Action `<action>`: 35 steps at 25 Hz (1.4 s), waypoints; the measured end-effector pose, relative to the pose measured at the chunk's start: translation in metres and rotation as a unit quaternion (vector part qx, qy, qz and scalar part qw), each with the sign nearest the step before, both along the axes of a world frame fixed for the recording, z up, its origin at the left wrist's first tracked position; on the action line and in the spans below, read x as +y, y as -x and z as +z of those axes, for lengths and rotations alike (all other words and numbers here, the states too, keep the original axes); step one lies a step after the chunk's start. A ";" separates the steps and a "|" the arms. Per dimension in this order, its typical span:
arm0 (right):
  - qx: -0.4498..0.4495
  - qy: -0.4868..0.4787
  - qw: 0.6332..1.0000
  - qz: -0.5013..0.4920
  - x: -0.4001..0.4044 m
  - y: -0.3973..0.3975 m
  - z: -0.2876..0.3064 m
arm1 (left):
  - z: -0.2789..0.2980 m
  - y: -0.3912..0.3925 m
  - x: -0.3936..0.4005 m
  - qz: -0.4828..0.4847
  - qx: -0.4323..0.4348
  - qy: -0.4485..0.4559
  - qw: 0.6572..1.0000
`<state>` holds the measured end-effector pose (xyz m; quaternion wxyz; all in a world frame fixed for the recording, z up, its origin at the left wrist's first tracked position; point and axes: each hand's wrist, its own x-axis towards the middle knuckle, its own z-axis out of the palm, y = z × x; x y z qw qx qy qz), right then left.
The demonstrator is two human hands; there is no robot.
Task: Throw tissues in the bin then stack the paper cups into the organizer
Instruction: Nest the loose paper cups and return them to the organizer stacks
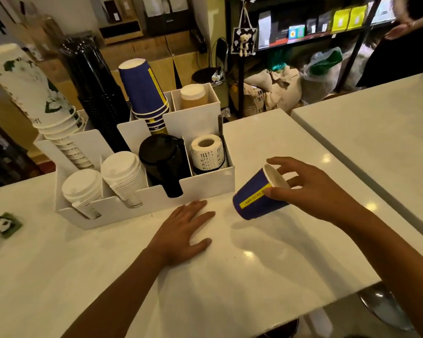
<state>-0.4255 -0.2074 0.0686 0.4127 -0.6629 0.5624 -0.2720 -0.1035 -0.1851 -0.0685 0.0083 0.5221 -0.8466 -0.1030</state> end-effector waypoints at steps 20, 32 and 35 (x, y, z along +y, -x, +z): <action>-0.446 -0.174 0.864 -0.154 0.114 -0.071 -0.049 | 0.003 0.012 0.105 0.308 0.346 0.015 0.886; -0.372 -0.226 0.900 -0.034 0.118 -0.135 -0.057 | 0.085 0.032 0.142 0.361 0.610 -0.074 0.701; -0.350 -0.199 0.916 -0.004 0.119 -0.139 -0.057 | 0.088 0.019 0.141 0.356 0.635 -0.042 0.684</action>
